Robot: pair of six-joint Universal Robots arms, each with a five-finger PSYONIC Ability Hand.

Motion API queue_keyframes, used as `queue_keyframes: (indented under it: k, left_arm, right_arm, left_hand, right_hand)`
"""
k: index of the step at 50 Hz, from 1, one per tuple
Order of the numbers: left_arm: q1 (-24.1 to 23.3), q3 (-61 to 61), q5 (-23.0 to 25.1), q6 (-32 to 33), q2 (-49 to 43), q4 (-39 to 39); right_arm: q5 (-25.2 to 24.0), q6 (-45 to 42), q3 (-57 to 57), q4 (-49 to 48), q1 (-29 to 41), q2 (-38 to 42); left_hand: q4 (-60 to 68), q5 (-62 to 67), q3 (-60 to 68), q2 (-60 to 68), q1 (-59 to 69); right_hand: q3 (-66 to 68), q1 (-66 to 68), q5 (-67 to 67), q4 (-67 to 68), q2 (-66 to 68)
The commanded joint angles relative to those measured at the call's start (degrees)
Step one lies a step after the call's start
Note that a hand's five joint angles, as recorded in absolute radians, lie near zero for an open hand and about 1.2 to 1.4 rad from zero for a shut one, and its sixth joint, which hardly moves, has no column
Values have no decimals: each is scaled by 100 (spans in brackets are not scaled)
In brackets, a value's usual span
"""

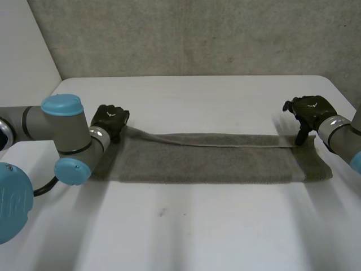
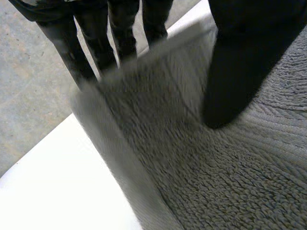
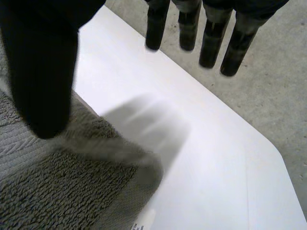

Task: Fold the towel.

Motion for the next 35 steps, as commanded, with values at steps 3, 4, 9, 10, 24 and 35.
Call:
queue_keyframes:
  k: [3,4,9,10,24,35]
  left_arm:
    - [3,-124,-16,-48,367,-10]
    - [3,-220,-16,-56,524,-10]
    - [29,-720,2,-56,1112,8]
    - [47,-922,2,-56,1314,8]
    - [135,-3531,19,-267,3090,218]
    - [284,-4895,63,-882,3671,851]
  right_arm:
    - [169,41,-32,16,20,-411]
    - [186,50,20,16,20,-585]
    - [186,41,302,25,-33,-1193]
    - [160,15,459,25,-42,-1437]
    - [-77,-160,2822,131,-286,-2819]
    - [-683,-468,4335,-870,-885,-2828]
  left_hand:
    - [-4235,-4250,-4246,-4234,-4162]
    - [-4235,-4250,-4246,-4234,-4162]
    - [-4239,-4255,-4251,-4238,-4167]
    - [-4239,-4255,-4251,-4238,-4167]
    - [-4239,-4255,-4251,-4238,-4167]
    - [-4239,-4255,-4251,-4238,-4167]
  right_hand:
    - [-1371,-2013,-1566,-1490,-1340]
    - [-1371,-2013,-1566,-1490,-1340]
    - [-1371,-2013,-1566,-1490,-1340]
    - [-1371,-2013,-1566,-1490,-1340]
    - [-558,-1200,-753,-676,-527]
    - [571,-71,376,452,602]
